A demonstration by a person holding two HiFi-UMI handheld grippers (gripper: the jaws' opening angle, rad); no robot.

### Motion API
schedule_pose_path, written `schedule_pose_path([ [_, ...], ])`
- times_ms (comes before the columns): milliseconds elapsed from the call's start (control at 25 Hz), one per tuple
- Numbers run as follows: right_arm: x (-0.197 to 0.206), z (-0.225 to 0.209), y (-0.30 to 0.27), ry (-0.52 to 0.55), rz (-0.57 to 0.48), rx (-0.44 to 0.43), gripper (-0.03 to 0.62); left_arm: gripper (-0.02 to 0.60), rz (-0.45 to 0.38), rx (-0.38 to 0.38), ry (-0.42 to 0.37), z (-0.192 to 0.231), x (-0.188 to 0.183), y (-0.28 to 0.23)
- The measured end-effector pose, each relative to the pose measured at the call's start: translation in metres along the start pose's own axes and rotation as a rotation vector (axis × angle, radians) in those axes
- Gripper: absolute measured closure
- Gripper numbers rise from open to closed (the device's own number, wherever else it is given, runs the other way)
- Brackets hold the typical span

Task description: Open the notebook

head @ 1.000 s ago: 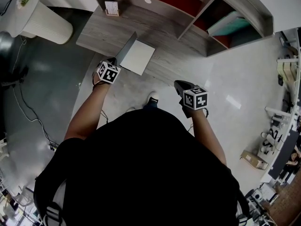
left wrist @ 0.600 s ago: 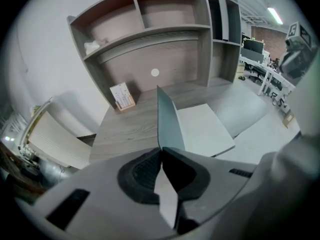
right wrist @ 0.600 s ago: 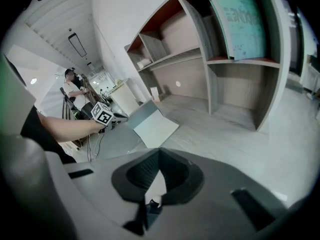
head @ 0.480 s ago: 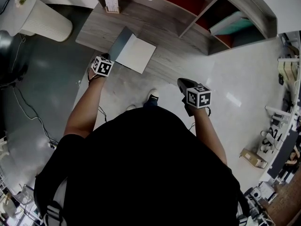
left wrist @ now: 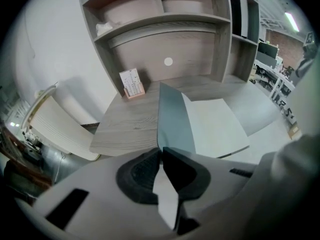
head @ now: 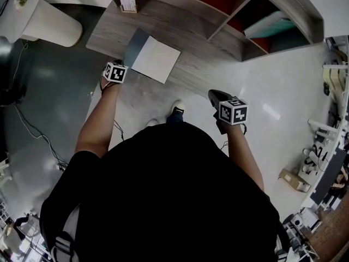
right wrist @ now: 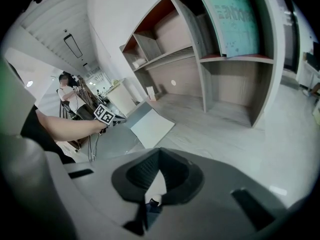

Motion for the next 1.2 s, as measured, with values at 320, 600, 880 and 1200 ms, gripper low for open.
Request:
schedule_pose_path([
  [320,0.002,-0.002,-0.001,-0.003,0.003,0.0,0.594,0.54,-0.014,0.0,0.041,0.005,0.002,0.0],
  [600,0.004,-0.002,-0.001,0.004,0.008,-0.001,0.594,0.526,-0.014,-0.012,0.059,0.011,0.006,0.005],
  [880,0.001,0.004,0.0,0.017,0.0,-0.011,0.594,0.526,-0.024,-0.03,0.089,0.017,0.008,0.021],
  [1200,-0.001,0.018,0.001,0.043,-0.01,-0.03,0.594,0.526,-0.065,-0.014,0.107,0.015,0.012,0.034],
])
Point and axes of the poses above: the fingertips, and each gripper's own axes: y backward along the fingers, z to its left, x out of its underside, the point moved 6 cm from there along y, backward along the fingers, and after that the axes turned 4 degrees about x, right-handed, at the moved point
